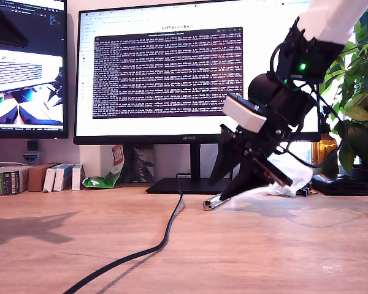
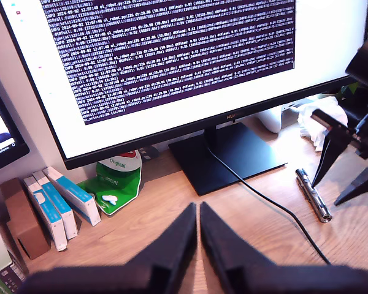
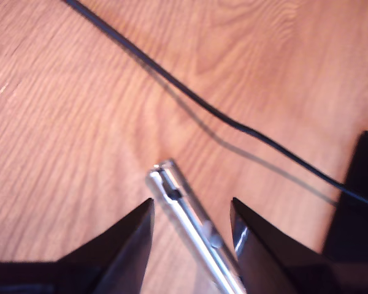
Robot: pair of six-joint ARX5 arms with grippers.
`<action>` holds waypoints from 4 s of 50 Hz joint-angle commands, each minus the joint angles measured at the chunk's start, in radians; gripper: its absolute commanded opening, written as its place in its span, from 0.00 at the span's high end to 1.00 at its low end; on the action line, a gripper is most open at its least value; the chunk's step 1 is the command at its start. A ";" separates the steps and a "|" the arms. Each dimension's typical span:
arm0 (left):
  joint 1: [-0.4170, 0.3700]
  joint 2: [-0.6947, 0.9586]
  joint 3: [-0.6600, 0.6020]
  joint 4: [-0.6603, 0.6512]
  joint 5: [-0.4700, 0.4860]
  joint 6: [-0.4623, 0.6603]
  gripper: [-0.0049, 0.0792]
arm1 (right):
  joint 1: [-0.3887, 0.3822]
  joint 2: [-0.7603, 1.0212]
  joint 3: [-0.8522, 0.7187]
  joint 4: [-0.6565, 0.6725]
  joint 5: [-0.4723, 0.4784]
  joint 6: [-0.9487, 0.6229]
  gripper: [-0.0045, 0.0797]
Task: Pick the metallic laser pointer with your right arm, pass it to your left arm, then place it down to the left side of the table
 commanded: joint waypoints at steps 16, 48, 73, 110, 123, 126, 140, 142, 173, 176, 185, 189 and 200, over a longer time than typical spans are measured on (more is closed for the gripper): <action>-0.005 0.003 0.019 0.008 0.004 0.004 0.95 | 0.003 0.050 -0.004 0.015 -0.026 0.000 0.52; -0.005 0.003 0.019 0.007 0.004 0.005 0.95 | 0.017 0.097 -0.003 -0.031 -0.046 0.031 0.61; -0.004 0.003 0.019 0.008 0.004 0.005 0.95 | 0.017 0.111 -0.003 -0.035 -0.039 0.056 0.78; -0.005 0.003 0.019 0.006 0.003 0.005 0.95 | 0.024 0.019 0.057 -0.002 -0.054 0.132 0.96; -0.005 0.003 0.019 0.008 0.042 0.005 0.83 | 0.065 -0.101 0.175 0.017 -0.060 0.291 0.96; -0.005 0.003 0.019 0.008 0.070 0.005 0.72 | 0.083 -0.125 0.201 0.029 -0.060 0.369 0.96; -0.006 0.003 0.019 0.085 0.256 -0.004 0.67 | 0.190 -0.145 0.359 -0.005 -0.150 0.771 0.96; -0.008 0.003 0.019 0.111 0.287 -0.005 0.67 | 0.209 -0.145 0.378 -0.013 -0.177 0.805 0.96; -0.021 0.003 0.019 0.457 0.356 -0.185 0.48 | 0.364 -0.147 0.731 -0.012 -0.537 1.034 0.96; -0.025 0.003 0.019 0.507 0.356 -0.207 0.48 | 0.375 -0.147 0.735 -0.011 -0.550 1.034 0.96; -0.041 0.004 0.019 0.581 0.356 -0.257 0.48 | 0.404 -0.147 0.735 -0.008 -0.552 1.033 0.96; -0.055 0.004 0.019 0.603 0.356 -0.266 0.48 | 0.418 -0.147 0.735 -0.003 -0.552 1.033 0.96; -0.089 0.026 0.021 0.646 0.336 -0.266 0.49 | 0.453 -0.147 0.735 0.004 -0.560 1.033 0.96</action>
